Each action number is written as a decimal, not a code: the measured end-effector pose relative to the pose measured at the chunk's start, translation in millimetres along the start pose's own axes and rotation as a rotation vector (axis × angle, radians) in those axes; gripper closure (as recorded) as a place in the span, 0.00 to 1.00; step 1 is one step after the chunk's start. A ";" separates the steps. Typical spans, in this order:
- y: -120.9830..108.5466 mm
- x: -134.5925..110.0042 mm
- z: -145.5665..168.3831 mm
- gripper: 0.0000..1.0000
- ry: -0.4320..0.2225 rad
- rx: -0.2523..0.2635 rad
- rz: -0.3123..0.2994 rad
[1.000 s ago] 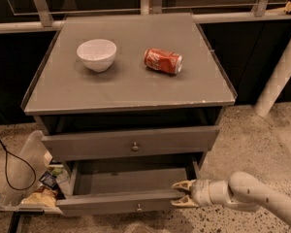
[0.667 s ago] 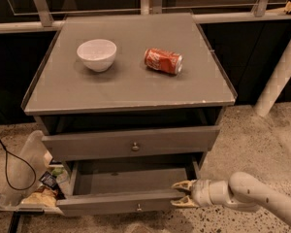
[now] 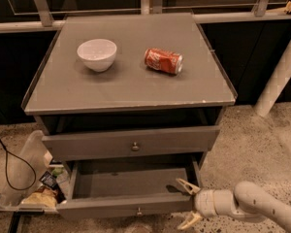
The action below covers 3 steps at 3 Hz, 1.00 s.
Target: Open middle drawer
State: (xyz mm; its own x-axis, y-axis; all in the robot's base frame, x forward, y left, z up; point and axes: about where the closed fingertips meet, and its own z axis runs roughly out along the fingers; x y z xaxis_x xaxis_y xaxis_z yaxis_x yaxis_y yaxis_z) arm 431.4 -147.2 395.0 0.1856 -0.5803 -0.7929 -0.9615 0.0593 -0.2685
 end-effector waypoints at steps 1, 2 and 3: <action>-1.5 -5.0 -2.7 0.36 0.000 0.000 0.000; -2.3 -7.2 -4.3 0.60 0.000 0.000 0.000; -1.5 -8.8 -4.8 0.84 -0.002 -0.002 -0.001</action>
Offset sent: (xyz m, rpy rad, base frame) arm -0.1671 -0.0638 -0.0410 -0.0158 -0.0860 0.1402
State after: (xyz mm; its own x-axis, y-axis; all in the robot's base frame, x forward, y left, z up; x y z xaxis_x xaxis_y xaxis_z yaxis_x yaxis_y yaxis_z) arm 430.2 -146.1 405.0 0.1868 -0.5789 -0.7937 -0.9616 0.0574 -0.2682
